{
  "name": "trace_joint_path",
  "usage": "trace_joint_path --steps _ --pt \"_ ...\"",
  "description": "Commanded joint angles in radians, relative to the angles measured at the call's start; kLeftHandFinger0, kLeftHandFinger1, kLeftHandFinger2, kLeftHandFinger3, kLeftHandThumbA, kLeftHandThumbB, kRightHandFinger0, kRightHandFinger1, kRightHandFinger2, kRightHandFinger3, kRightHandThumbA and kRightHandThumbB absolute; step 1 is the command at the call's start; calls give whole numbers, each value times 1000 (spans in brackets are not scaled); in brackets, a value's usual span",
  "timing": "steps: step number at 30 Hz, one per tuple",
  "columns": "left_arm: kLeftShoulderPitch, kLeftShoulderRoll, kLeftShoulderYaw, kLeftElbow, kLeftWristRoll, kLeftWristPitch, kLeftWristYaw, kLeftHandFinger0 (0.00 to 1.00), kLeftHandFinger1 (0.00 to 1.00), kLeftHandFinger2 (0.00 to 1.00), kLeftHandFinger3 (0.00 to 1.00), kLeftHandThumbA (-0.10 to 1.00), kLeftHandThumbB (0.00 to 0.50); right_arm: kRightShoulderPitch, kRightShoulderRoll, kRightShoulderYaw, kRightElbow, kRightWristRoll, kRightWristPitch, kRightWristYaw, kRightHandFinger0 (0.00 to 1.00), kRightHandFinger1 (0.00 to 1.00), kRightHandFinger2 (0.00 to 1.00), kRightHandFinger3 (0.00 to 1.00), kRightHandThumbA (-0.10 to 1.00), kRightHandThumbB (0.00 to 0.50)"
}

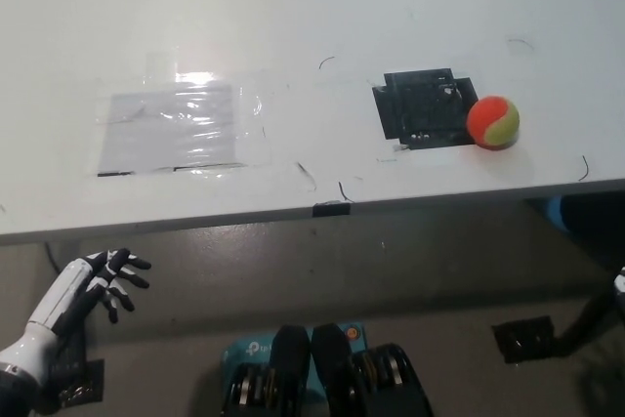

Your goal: The robot uses right hand to squeeze a small tennis ball placed on the black area of the table

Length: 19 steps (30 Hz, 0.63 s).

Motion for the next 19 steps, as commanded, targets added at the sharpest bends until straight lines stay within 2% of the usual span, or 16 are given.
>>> trace_joint_path --steps 1,2,4,8,10,12,16,19 --pt "-1 7 16 -11 0 -29 14 297 370 502 577 926 137 -32 -12 -27 -28 101 85 -22 356 570 868 977 -100 98" --pt "2 1 22 -2 -18 -39 11 286 353 479 558 912 154 -25 -28 -14 -22 101 82 -1 338 536 857 1000 -100 102" --pt "4 2 20 -9 -8 -36 13 283 350 464 542 925 143 -20 -39 2 -19 98 95 10 309 505 847 984 -100 117" --pt "7 8 16 -28 7 -16 15 325 382 501 571 937 110 -16 -56 40 -13 66 95 5 256 472 806 938 -100 127" --pt "3 4 18 -18 0 -20 14 324 382 498 566 937 137 -18 -57 40 -13 76 111 -8 221 435 794 930 -100 125" --pt "1 7 15 -12 5 -40 14 302 366 486 554 947 119 -18 -57 42 -22 78 129 -15 238 444 805 932 -100 110" --pt "-1 7 15 -7 6 -43 15 290 357 482 545 956 132 -19 -62 47 -18 78 134 -19 243 451 824 960 -100 107" --pt "0 7 16 -8 4 -41 14 286 358 486 551 951 129 -17 -64 48 -20 87 132 -12 239 430 795 974 -100 101"
